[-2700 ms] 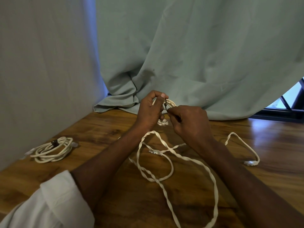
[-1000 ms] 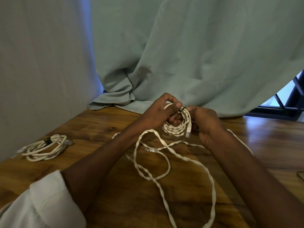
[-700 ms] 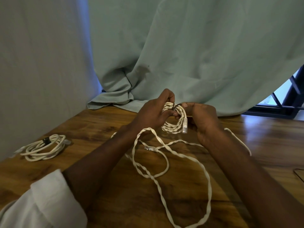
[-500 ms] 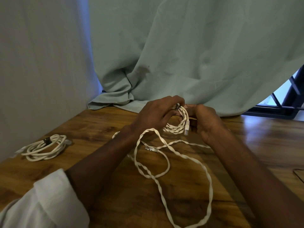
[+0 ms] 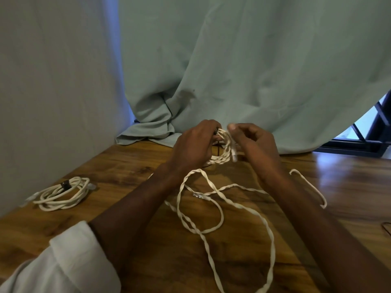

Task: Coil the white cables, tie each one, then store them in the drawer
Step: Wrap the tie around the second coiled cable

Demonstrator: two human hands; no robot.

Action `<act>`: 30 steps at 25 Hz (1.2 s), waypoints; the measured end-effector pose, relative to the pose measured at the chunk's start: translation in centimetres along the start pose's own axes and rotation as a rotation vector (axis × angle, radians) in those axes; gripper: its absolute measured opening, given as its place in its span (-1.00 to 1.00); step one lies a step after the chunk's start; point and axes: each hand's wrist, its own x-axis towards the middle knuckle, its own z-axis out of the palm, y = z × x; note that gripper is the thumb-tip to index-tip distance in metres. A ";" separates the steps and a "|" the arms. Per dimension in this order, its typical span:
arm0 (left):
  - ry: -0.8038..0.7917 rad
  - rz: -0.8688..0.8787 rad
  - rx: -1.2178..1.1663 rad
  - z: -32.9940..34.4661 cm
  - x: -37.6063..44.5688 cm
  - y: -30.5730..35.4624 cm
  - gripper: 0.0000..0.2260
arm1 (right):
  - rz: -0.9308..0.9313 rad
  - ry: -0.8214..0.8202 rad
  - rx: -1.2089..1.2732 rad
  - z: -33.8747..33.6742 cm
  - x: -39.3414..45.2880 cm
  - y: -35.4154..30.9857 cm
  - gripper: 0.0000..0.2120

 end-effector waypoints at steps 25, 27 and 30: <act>-0.201 -0.943 -1.524 -2.3 1.5 1.0 -0.86 | -0.611 0.090 -0.576 1.1 0.0 3.8 -0.48; -0.202 -0.983 -1.539 -2.5 1.6 1.1 -0.87 | -0.689 0.139 -0.705 1.1 -0.2 3.7 -0.52; -0.151 -1.037 -1.520 -2.9 1.7 0.8 -0.81 | -0.776 0.179 -0.755 1.3 -0.1 3.3 -0.66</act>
